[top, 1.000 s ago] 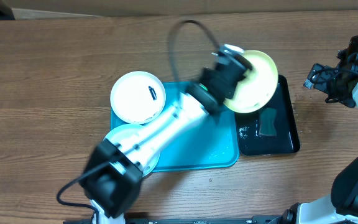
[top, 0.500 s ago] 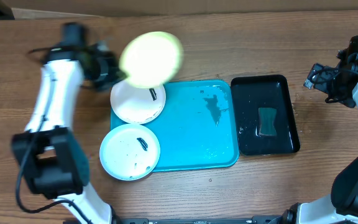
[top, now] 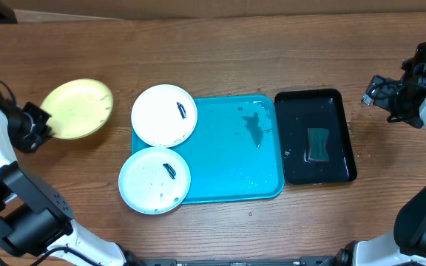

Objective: Clean dirty plates on tray and stack at the side
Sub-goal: 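Carry the yellow plate left and set it on the table, then move left gripper to the rim of the blue-rimmed white plate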

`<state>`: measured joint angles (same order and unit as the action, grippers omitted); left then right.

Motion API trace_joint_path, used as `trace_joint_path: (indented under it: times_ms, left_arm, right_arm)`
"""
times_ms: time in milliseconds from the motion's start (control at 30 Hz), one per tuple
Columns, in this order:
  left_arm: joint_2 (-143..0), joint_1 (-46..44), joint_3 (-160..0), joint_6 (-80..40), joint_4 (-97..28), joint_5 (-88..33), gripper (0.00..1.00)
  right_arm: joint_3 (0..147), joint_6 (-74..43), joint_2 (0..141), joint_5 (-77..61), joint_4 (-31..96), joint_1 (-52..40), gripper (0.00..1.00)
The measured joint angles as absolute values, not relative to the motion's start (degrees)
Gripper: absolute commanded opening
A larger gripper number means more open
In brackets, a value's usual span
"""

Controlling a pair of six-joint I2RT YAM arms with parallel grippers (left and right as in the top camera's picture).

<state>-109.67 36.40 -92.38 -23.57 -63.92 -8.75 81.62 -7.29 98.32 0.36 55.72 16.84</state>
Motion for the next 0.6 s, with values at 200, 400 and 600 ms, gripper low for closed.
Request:
trace_joint_path:
  times_ms: [200,400,600]
  left_arm:
    - [-109.7,35.8,-87.9,-23.5,-58.6,-2.3,0.04]
    - [-109.7,34.9,-84.8,-23.4,-54.9,-0.1,0.06]
    - [-109.7,34.9,-84.7,-23.4,-54.2,0.6,0.24]
  right_arm:
    - [81.6,-7.3,98.3,0.4,55.8,16.9,1.00]
    - [81.6,-7.3,98.3,0.4,55.7,16.8,1.00]
    - [81.6,-7.3,98.3,0.4,55.8,16.9,1.00]
